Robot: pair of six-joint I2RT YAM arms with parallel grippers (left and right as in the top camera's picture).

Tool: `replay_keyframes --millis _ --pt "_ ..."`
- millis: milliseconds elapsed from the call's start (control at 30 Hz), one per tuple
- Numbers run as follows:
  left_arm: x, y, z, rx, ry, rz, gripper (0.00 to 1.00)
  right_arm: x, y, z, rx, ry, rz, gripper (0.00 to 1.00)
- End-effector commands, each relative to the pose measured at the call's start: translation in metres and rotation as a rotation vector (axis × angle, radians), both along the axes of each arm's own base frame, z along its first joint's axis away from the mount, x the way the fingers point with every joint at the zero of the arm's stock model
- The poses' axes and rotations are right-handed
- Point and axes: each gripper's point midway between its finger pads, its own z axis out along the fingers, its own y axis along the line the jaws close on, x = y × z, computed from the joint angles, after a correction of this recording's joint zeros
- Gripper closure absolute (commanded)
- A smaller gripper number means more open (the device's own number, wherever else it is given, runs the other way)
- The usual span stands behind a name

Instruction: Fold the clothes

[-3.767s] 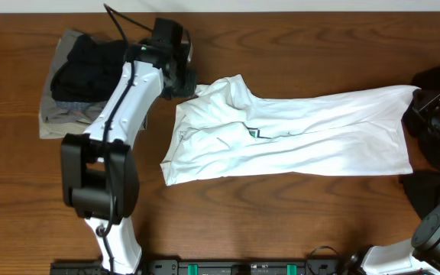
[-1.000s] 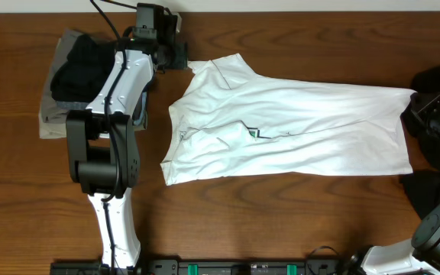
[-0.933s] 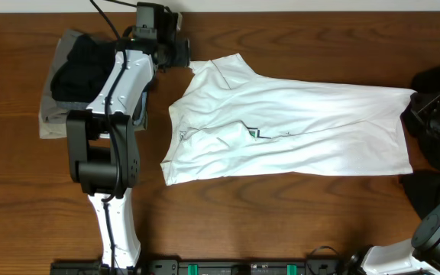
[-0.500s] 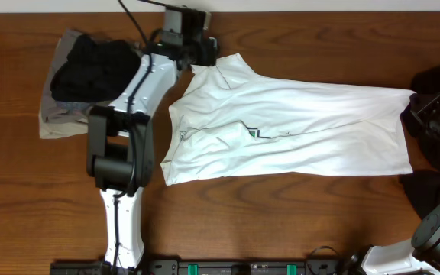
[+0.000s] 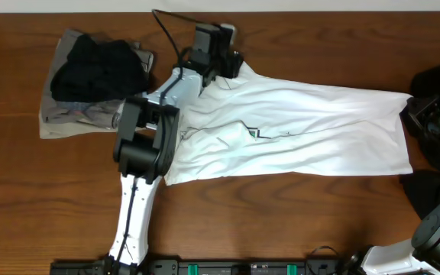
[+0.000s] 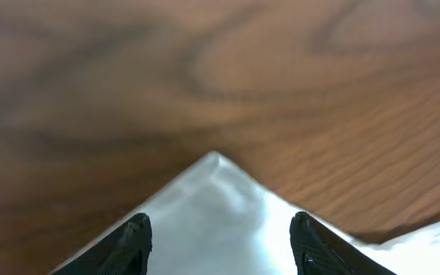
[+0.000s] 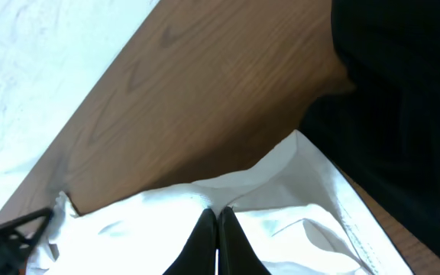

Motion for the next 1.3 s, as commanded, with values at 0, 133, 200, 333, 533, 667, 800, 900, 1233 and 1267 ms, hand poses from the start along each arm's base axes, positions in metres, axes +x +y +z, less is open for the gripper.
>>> replay_keyframes --millis 0,133,200,333,533,667,800,900,1233,1267 --pt "0.001 -0.003 0.000 -0.016 0.008 0.003 0.40 -0.002 -0.003 0.005 -0.018 -0.010 -0.003 0.99" --pt "0.001 -0.003 0.000 -0.016 0.007 0.002 0.44 -0.002 -0.003 0.005 -0.018 -0.010 -0.004 0.99" --pt "0.001 -0.003 -0.001 -0.015 0.009 0.002 0.47 -0.002 -0.003 0.005 -0.017 -0.009 -0.004 0.99" --pt "0.000 -0.003 -0.005 -0.013 0.014 0.001 0.58 -0.003 -0.003 0.004 -0.014 -0.004 -0.004 0.99" --pt "0.000 -0.002 -0.005 -0.013 0.018 0.002 0.86 -0.004 -0.002 0.003 -0.010 0.002 -0.003 0.99" --pt "-0.001 -0.002 0.011 -0.016 0.008 0.002 0.94 -0.004 -0.002 0.003 -0.009 0.001 -0.003 0.99" --pt "-0.001 0.000 0.043 -0.025 -0.019 0.003 0.94 -0.004 -0.002 0.003 -0.009 0.001 -0.003 0.99" --pt "-0.007 0.002 0.070 -0.025 -0.027 0.002 0.94 -0.004 -0.002 0.003 -0.010 0.001 -0.003 0.99" --pt "-0.060 0.025 0.122 0.026 0.118 0.011 0.39 -0.004 -0.002 0.003 -0.008 0.001 -0.003 0.99" --pt "-0.064 0.032 0.123 0.058 0.122 0.014 0.38 -0.004 -0.002 0.003 -0.009 0.001 -0.003 0.99"
